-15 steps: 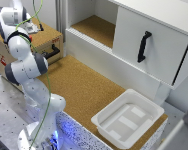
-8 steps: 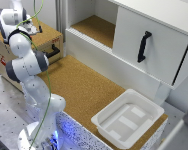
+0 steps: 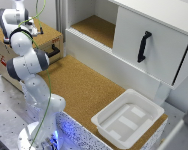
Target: Toggle the green light switch to turn off the green light
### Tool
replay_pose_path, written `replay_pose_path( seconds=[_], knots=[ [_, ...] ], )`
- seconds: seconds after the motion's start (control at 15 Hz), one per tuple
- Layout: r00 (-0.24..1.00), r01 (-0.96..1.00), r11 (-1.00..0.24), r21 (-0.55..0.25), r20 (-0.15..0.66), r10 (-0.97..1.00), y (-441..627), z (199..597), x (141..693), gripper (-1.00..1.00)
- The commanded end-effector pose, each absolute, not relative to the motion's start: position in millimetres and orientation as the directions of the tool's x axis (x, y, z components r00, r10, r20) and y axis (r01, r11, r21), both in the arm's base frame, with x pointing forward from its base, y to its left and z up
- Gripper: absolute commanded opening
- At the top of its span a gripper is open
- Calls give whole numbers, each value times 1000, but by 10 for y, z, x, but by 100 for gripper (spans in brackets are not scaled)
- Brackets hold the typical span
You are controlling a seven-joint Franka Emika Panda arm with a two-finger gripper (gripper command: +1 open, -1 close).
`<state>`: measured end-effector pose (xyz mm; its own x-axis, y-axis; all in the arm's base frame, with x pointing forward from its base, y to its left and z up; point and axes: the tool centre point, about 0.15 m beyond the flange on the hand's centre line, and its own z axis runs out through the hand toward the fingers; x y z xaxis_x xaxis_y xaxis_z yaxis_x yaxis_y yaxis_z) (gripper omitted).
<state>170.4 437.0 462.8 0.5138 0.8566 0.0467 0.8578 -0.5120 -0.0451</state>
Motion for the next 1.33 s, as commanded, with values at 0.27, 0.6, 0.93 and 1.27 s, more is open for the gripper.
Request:
replay_pose_path(
  seconds=[0.27,0.6,0.93,1.27],
  knots=[
    [515,852,-512,-108,2,857,4518,4251,1627,-100],
    [532,847,-531,-34,84,843,4474,4672,1491,-100],
    [517,856,-515,-52,32,855,4472,4625,1363,-100],
    [550,835,-547,-59,51,834,4520,4462,1530,-100]
  ],
)
